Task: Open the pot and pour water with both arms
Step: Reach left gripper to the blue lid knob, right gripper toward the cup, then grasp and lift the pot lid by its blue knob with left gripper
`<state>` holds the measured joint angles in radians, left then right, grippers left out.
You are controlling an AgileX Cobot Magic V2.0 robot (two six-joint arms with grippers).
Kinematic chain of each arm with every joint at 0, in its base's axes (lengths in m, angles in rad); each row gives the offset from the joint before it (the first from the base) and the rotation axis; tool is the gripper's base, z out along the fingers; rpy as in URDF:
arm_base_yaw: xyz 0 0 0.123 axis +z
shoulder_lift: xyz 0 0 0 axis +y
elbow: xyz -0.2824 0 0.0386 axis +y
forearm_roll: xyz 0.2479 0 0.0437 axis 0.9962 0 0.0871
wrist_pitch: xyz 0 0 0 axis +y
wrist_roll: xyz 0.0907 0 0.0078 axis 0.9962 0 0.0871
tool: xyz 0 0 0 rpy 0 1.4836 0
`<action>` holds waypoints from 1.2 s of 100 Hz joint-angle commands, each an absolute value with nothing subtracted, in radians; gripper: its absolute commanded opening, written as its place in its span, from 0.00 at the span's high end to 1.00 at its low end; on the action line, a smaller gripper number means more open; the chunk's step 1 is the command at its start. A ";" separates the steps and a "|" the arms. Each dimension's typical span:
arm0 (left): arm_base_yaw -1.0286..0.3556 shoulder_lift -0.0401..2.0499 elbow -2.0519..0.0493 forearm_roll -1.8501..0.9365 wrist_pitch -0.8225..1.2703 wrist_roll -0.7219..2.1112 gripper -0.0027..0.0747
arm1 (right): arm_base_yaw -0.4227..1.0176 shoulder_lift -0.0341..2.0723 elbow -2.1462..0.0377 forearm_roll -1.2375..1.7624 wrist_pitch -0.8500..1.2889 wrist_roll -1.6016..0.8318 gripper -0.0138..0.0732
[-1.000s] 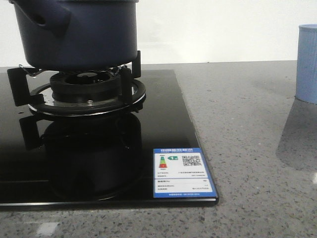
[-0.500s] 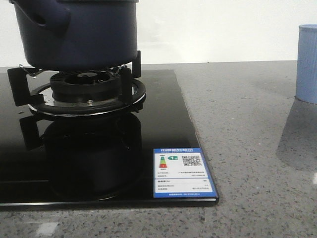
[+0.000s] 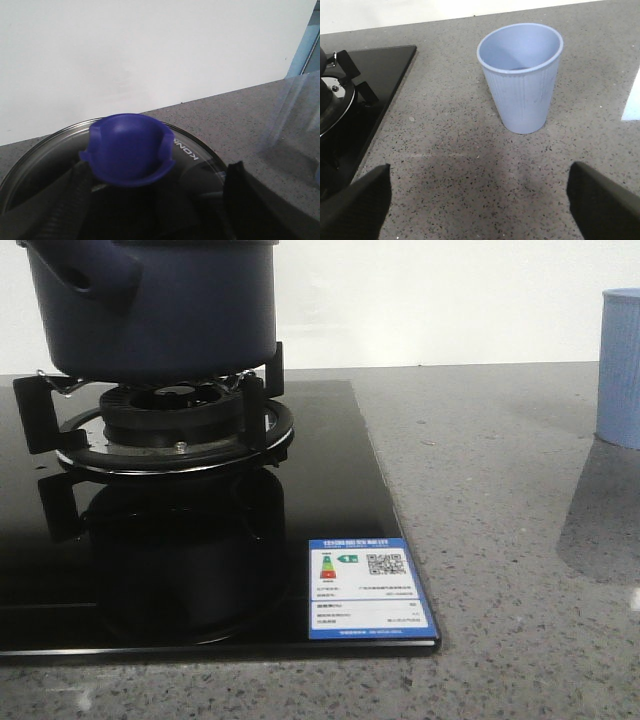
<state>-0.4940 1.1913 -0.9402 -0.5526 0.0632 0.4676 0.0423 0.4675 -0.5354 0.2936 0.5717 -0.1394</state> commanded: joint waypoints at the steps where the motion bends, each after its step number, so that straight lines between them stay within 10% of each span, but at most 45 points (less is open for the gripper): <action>1: -0.504 1.206 -1.001 -0.555 -0.012 0.469 0.31 | 0.044 0.481 -0.570 0.305 0.507 -0.150 0.13; 89: -0.502 1.300 -1.025 -0.552 -0.116 0.469 0.32 | 0.044 0.481 -0.570 0.307 0.507 -0.150 0.13; 120: -0.502 1.300 -1.025 -0.552 -0.124 0.469 0.48 | 0.044 0.481 -0.570 0.308 0.507 -0.150 0.13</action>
